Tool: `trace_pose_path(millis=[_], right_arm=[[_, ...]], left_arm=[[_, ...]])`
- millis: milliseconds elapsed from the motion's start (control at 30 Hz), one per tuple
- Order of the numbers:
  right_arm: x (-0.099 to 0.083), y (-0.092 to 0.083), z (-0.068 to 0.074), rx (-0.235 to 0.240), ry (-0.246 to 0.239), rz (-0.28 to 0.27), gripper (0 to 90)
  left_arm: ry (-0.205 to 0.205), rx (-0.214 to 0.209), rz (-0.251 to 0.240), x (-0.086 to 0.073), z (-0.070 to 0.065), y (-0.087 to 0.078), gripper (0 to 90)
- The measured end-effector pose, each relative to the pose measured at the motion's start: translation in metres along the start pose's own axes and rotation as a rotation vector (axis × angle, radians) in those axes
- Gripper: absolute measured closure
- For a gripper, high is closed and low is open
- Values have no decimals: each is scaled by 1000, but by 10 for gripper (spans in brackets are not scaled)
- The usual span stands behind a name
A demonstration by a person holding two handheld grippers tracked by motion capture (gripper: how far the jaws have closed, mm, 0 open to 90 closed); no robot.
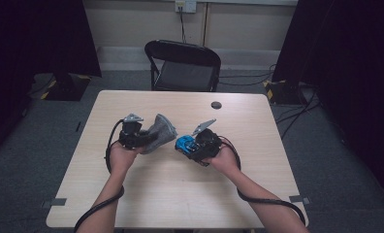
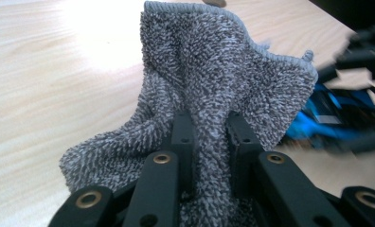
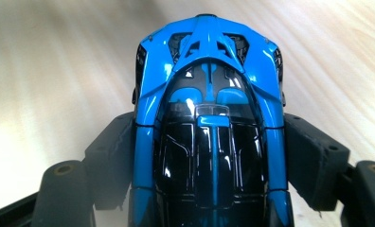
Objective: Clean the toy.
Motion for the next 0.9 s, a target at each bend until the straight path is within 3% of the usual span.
trace_pose_path(millis=[133,167,233,333,433,533,567,900], right_arm=[[-1,-2,18,28,-57,-2,264],[-1,-3,21,32,-69,-2,264],[1,-5,30,51,-77,-10,264],[5,-5,37,53,-96,-16,264],[9,-5,39,56,-94,-26,264],[8,-3,38,53,-94,-17,264],[8,-3,38,54,-93,-13,263],[9,-1,32,40,-78,-10,263]], left_arm=[[-34,50,8,8,6,8,770],[-51,48,19,8,6,12,770],[-39,46,37,8,4,18,770],[-36,0,44,9,-7,27,770],[2,-24,60,8,-16,31,770],[9,-37,75,7,-16,30,773],[28,-42,82,6,-15,28,774],[47,-73,109,-4,-17,17,775]])
Point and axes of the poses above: each handheld gripper's, and its own axes: y roughly forward along the jaws, x roughly out of its top, z roughly to its left, the point moved 6 cm from there along y, roughly forward along the jaws, and after that the axes turned 13 degrees about y, right-handed, at the moved point
